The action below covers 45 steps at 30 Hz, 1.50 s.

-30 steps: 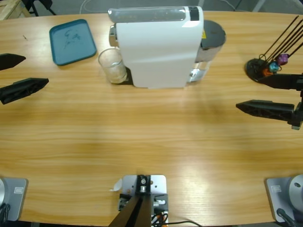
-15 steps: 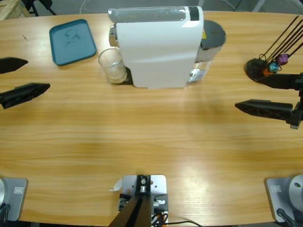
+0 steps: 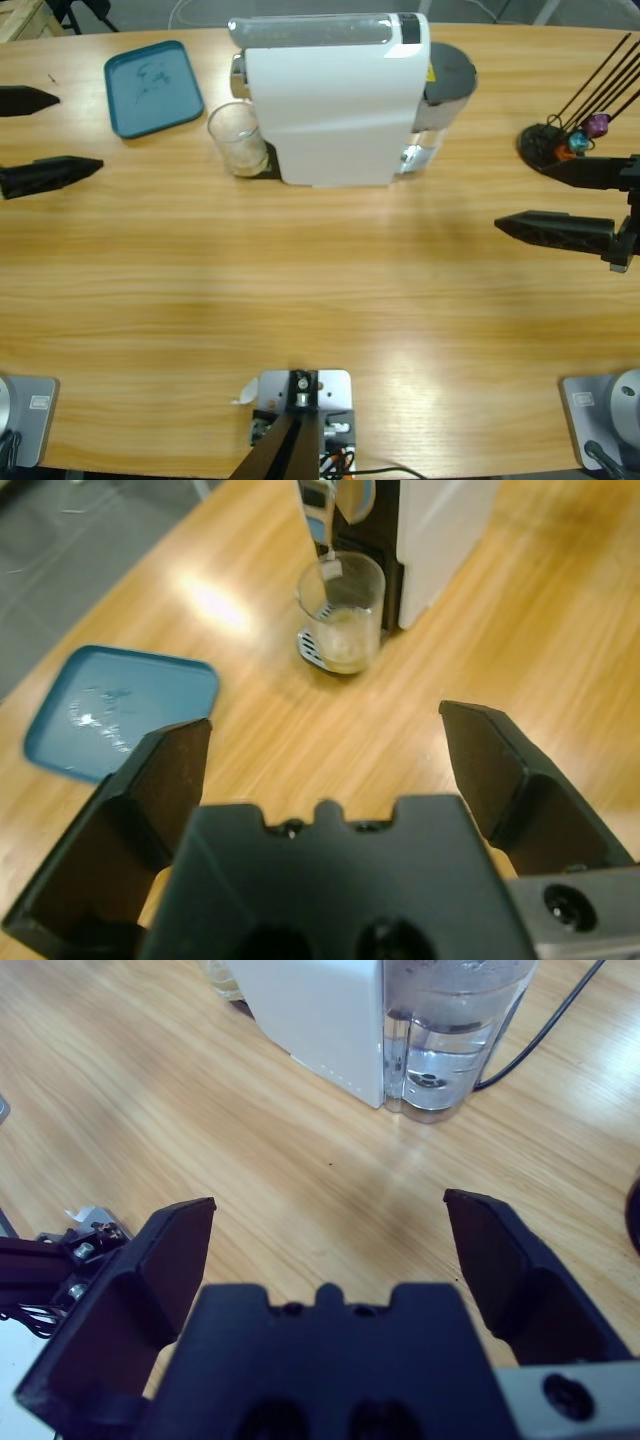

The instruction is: Pour coffee

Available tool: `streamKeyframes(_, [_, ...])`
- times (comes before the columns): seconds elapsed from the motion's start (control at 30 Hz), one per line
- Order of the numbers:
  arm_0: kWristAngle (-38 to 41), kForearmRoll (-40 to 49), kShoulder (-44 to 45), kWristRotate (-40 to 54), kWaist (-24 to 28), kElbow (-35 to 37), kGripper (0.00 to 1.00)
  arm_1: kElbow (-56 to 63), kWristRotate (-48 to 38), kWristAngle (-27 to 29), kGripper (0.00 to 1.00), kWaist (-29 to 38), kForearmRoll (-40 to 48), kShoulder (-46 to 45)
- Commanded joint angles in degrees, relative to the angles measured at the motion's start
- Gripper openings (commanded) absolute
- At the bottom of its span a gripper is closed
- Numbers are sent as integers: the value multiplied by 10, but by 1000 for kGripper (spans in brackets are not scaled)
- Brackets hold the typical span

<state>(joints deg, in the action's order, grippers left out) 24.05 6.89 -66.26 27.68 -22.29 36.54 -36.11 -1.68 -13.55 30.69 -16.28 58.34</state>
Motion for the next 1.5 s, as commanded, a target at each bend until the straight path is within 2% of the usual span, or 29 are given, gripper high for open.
streamKeyframes(0.03, [170,-76,-165,36,57,1,1000,16,-10,4,1000,-5,3,31])
streamKeyframes(0.2, [171,-96,-217,34,53,30,1000,14,-10,4,1000,-5,0,39])
streamKeyframes(0.37, [173,-162,-263,38,45,32,1000,9,-10,3,1000,-5,-2,61])
streamKeyframes(0.53, [151,-182,-282,48,22,26,1000,3,-10,2,1000,-5,-18,50])
streamKeyframes(0.77, [190,-229,-328,60,8,20,1000,2,-10,2,1000,-6,-14,64])
streamKeyframes(0.97, [192,-262,-367,57,1,35,1000,0,-8,1,1000,-8,-13,71])
streamKeyframes(1.2, [188,-292,-397,50,-27,37,1000,-2,-8,-3,1000,-9,-15,74])
streamKeyframes(1.5, [159,-373,-441,6,-28,54,1000,-3,-8,-2,1000,-9,-16,79])
